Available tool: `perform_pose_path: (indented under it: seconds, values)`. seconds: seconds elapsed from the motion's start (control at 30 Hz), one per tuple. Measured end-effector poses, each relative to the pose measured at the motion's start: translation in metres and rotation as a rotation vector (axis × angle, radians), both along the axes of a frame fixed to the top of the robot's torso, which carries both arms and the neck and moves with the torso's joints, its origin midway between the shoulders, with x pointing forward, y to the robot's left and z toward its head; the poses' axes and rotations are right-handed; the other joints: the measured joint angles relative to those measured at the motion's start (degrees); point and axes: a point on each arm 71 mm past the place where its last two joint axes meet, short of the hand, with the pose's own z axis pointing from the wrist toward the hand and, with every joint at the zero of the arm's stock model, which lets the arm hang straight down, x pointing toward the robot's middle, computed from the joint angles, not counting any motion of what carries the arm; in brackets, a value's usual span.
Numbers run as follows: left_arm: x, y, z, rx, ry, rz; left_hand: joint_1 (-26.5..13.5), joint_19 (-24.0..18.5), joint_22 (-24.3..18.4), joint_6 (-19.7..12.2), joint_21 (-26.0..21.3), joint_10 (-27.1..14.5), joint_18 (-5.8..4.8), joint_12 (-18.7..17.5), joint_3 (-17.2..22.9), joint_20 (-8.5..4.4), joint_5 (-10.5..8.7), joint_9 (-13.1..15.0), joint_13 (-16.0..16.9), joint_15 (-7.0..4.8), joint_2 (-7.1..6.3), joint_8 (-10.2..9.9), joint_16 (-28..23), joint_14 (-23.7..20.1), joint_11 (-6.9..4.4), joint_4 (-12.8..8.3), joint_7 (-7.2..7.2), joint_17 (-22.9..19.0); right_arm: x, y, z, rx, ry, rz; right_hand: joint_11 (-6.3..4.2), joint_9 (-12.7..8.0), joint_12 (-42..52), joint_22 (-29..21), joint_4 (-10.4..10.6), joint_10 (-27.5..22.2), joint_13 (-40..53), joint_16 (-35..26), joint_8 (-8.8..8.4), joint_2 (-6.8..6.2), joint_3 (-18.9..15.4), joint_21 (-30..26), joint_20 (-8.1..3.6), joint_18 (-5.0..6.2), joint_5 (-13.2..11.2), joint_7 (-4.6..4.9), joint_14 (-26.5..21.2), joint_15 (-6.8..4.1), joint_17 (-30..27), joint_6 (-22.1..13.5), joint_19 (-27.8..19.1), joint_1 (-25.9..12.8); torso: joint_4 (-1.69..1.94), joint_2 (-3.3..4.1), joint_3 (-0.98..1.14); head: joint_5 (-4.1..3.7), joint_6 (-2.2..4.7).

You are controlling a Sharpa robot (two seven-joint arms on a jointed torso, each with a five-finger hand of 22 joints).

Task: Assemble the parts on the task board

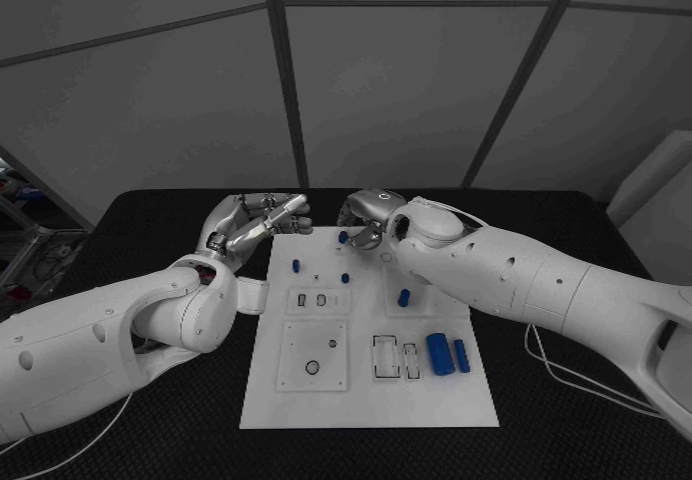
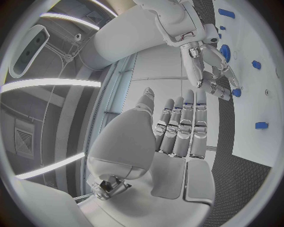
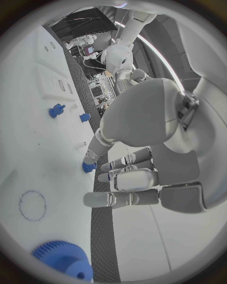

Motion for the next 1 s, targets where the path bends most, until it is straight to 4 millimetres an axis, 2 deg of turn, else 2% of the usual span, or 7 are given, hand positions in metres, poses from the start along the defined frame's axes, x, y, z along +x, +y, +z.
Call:
perform_pose_path:
  seconds: [0.27,0.4,0.5,0.67,0.8,0.9,1.0]
  values:
    - [0.001,0.005,0.0,0.005,0.001,0.01,0.0,0.0,0.0,0.0,0.0,0.0,0.0,-0.02,0.0,0.0,0.0,0.0,0.0,0.0,0.0,0.0,0.0,0.0,0.0,0.0,0.0,-0.01,-0.008,-0.024,0.006,0.02,-0.029,0.002,-0.33,0.28,2.01,-0.35,0.36,-0.18,0.16,-0.27,0.0,-0.21,-1.91,-0.11,0.19,0.21,0.0,-0.08,-0.1,0.09,-0.83,0.41,-0.19,0.21,-0.22,-0.06,0.1,0.08,-0.03]
    - [0.001,0.009,-0.001,0.009,0.002,0.018,0.0,0.0,0.0,0.0,0.0,0.0,0.0,-0.28,0.0,0.0,0.0,0.0,0.0,0.0,0.0,0.01,0.0,0.0,0.0,0.0,0.0,-0.01,-0.015,-0.052,0.012,0.055,-0.05,-0.015,-1.16,0.78,5.23,2.28,0.98,5.54,1.05,0.96,1.16,-0.21,-2.29,1.62,-0.46,0.21,0.47,0.75,0.19,-0.27,1.29,3.59,1.52,0.21,-0.51,-0.24,0.19,0.14,0.09]
    - [0.002,0.011,-0.001,0.011,0.002,0.022,0.0,0.0,0.0,0.0,0.0,0.0,0.0,-0.28,0.0,0.0,0.0,0.0,0.0,0.0,0.0,0.01,0.0,0.0,0.0,0.0,0.0,-0.01,-0.019,-0.08,0.017,0.089,-0.044,-0.051,-2.39,1.13,8.38,4.43,1.99,12.16,2.41,1.24,1.99,0.07,-2.39,3.12,-1.15,0.19,0.48,0.51,0.14,-1.43,1.85,5.94,2.84,-0.34,-0.85,-0.41,0.26,0.16,0.23]
    - [0.003,0.013,-0.002,0.014,0.004,0.028,0.0,0.0,0.0,0.21,0.0,0.01,0.0,-0.28,-0.06,0.0,0.0,0.0,0.0,0.0,0.0,0.01,0.0,0.0,0.0,-0.06,0.21,0.08,-0.019,-0.123,0.027,0.139,-0.001,-0.135,-4.44,0.87,14.93,8.72,3.97,21.4,6.8,2.59,1.83,-2.85,-5.89,5.7,-2.69,-0.06,1.86,-0.96,0.19,-2.94,4.22,5.8,5.87,-3.22,-1.3,-0.65,0.4,-0.1,0.48]
    - [0.005,0.014,-0.003,0.016,0.005,0.032,0.0,0.0,0.0,0.21,0.0,0.01,0.0,-0.28,-0.16,0.0,0.0,0.0,0.0,0.0,0.0,0.01,0.0,0.0,0.0,-0.16,0.21,0.08,-0.019,-0.147,0.027,0.157,0.064,-0.189,-4.81,0.78,31.12,16.62,6.5,19.59,23.0,7.25,2.04,-2.45,-12.53,10.63,-3.51,-2.3,2.86,-1.47,0.21,-3.68,10.64,3.4,10.56,-2.77,-1.49,-0.71,0.47,-0.51,0.59]
    - [0.005,0.015,-0.003,0.017,0.007,0.033,0.0,0.0,0.0,0.21,0.0,0.01,0.0,-0.28,-0.16,0.0,0.0,0.0,0.0,0.0,0.0,0.02,0.0,0.0,-0.01,-0.16,0.21,0.08,-0.018,-0.153,0.024,0.156,0.111,-0.204,-3.94,0.95,47.66,20.31,9.44,16.54,40.49,9.59,3.9,-1.19,-16.36,13.02,-3.0,-2.53,3.67,-0.94,0.21,-3.49,11.26,1.9,12.0,-0.78,-1.53,-0.71,0.47,-0.77,0.64]
    - [0.006,0.013,-0.003,0.016,0.008,0.03,0.0,0.0,0.0,0.21,0.0,0.01,0.0,-0.28,-0.16,0.0,0.0,0.0,0.0,0.0,0.0,0.04,0.0,0.0,-0.01,-0.16,0.21,0.07,-0.017,-0.154,0.022,0.151,0.143,-0.21,-4.0,1.05,54.67,22.22,10.92,16.32,48.15,10.38,4.65,-1.17,-17.85,14.23,-2.77,-2.52,3.68,-0.55,0.21,-3.49,11.26,0.88,12.23,0.16,-1.53,-0.69,0.46,-0.97,0.69]
